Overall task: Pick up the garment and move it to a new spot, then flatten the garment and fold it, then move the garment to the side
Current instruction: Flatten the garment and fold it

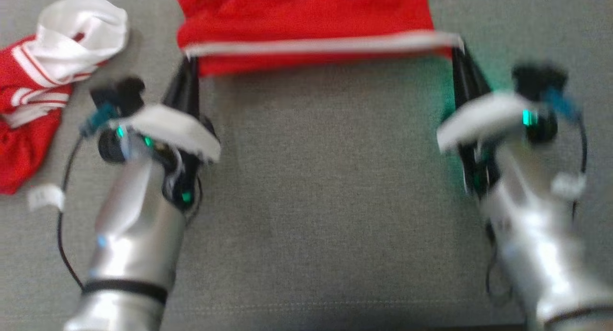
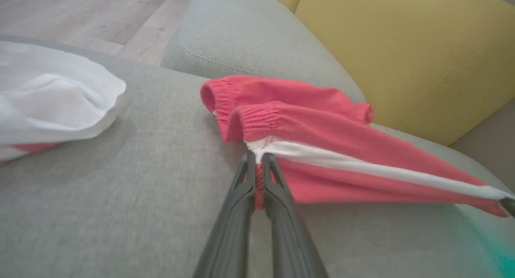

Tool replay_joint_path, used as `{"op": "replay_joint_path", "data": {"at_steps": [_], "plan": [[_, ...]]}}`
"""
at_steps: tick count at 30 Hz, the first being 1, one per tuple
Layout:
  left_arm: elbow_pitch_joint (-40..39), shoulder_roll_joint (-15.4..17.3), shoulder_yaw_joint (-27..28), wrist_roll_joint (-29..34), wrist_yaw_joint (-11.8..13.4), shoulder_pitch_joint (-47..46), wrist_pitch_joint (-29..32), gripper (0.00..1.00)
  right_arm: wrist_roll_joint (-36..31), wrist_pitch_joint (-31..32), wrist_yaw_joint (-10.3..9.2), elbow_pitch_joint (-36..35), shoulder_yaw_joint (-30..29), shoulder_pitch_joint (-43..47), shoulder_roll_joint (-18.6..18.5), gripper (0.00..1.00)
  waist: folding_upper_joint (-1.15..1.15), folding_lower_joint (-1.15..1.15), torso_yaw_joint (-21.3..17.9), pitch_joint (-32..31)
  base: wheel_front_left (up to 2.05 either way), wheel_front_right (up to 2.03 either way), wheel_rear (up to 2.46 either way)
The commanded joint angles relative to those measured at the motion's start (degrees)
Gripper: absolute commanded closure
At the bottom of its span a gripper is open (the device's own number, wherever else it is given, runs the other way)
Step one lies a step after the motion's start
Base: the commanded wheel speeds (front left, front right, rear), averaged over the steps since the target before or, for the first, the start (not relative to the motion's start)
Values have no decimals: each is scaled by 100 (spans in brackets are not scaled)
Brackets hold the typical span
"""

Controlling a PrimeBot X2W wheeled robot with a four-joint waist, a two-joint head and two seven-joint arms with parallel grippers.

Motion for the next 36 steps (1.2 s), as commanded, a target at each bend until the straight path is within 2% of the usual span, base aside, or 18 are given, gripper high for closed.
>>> {"op": "replay_joint_path", "data": {"at_steps": [1, 4, 9, 10, 13, 20, 27, 31, 36], "plan": [[-287, 160, 130, -89, 1, 178, -30, 100, -86, -76, 43, -340, -93, 562, 10, 100, 0, -1, 85, -214, 0, 0, 0], [-745, 159, 41, -140, -17, 797, -30, 100, -326, -76, 43, -1145, -467, 1635, 34, 100, 0, -1, 85, -468, 0, 0, 0], [-1570, 158, -42, 158, -25, 1888, -30, 100, -717, 13, 43, -2433, -820, 3183, 117, 100, 0, -1, 80, -790, 0, 0, 0], [-1884, 158, -12, 283, -18, 2332, -30, 100, -835, 210, 43, -3049, -973, 3738, 140, 100, 0, -1, 76, -906, 0, 0, 0], [-2306, 187, 14, 393, 11, 2983, -30, 100, -932, 647, 43, -3993, -1124, 4568, 159, 100, 0, -1, 63, -1055, 0, 0, 0], [-3240, 244, 248, 205, 350, 4312, 127, 100, -799, 1484, 43, -5710, -1220, 6122, 165, 100, 0, -1, -50, -1412, 0, 0, 0], [-4312, 381, 342, 163, 714, 5182, 632, 100, -807, 1910, 43, -6439, -1435, 6778, 166, 100, 0, -1, -103, -1643, 0, 0, 0], [-4696, 430, 327, 168, 823, 5367, 864, 100, -773, 1960, 43, -6540, -1557, 6702, 166, 100, 0, -1, -72, -1625, 0, 0, 0], [-4896, 525, 301, 141, 820, 5149, 1158, 100, -914, 2091, 43, -6503, -1645, 6161, 166, 100, 0, -1, 17, -1471, 0, 0, 0]]}}
